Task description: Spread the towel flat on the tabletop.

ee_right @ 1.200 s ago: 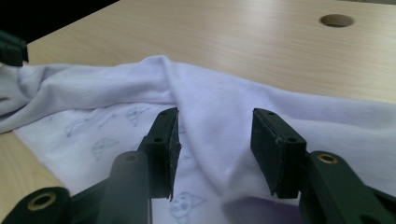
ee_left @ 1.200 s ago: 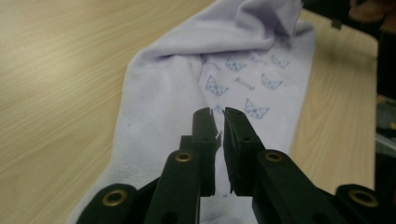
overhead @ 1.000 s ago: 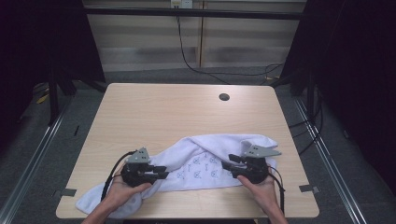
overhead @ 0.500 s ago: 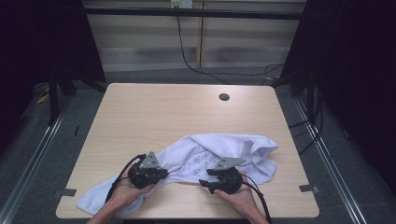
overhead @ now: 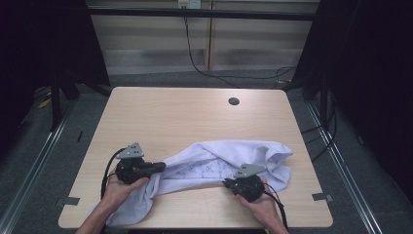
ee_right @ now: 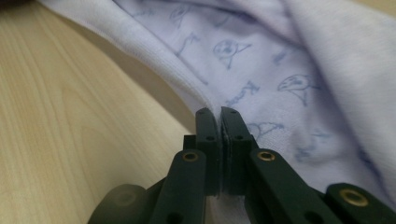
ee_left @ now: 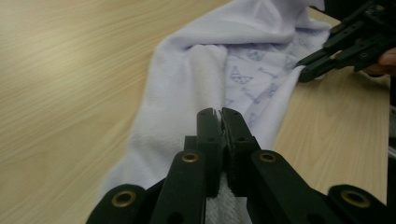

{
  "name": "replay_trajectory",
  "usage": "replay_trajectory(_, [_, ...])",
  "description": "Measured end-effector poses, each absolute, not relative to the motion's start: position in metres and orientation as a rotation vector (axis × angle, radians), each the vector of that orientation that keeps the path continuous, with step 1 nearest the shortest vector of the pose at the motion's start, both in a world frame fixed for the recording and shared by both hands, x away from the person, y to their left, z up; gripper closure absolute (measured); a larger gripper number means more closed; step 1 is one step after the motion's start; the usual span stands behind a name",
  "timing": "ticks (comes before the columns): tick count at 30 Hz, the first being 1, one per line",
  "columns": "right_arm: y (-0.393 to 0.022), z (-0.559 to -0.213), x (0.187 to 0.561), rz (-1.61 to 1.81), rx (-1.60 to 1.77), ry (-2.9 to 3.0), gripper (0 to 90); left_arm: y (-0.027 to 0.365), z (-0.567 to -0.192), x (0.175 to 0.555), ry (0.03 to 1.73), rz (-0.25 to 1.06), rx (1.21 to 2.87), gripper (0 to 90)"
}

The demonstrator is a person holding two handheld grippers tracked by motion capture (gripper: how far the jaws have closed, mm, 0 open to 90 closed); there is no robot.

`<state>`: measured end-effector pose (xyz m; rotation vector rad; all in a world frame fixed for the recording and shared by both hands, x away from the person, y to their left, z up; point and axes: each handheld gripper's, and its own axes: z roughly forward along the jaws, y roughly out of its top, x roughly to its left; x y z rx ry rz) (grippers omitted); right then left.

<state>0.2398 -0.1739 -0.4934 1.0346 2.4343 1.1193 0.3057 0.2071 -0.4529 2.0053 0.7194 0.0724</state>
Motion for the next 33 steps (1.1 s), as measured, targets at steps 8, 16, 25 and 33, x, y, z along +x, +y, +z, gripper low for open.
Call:
replay_trajectory(8, [-0.245, -0.44, 0.247, 1.168, 1.142, 2.171, 87.3, 0.24, -0.425, 0.31, 0.772, 0.027, 1.853, 87.3])
replay_trajectory(16, [-0.293, -0.405, 0.29, 1.129, 1.229, 2.038, 87.3, 0.268, -0.43, 0.335, 0.886, 0.028, 1.789, 87.8])
replay_trajectory(25, [-0.261, -0.438, 0.328, 1.139, 1.276, 2.107, 68.6, 0.266, -0.459, 0.353, 0.954, 0.069, 1.824, 82.7])
replay_trajectory(33, [-0.239, -0.441, 0.292, 1.339, 1.239, 2.094, 62.5, 0.263, -0.447, 0.319, 0.84, 0.077, 1.843, 70.0])
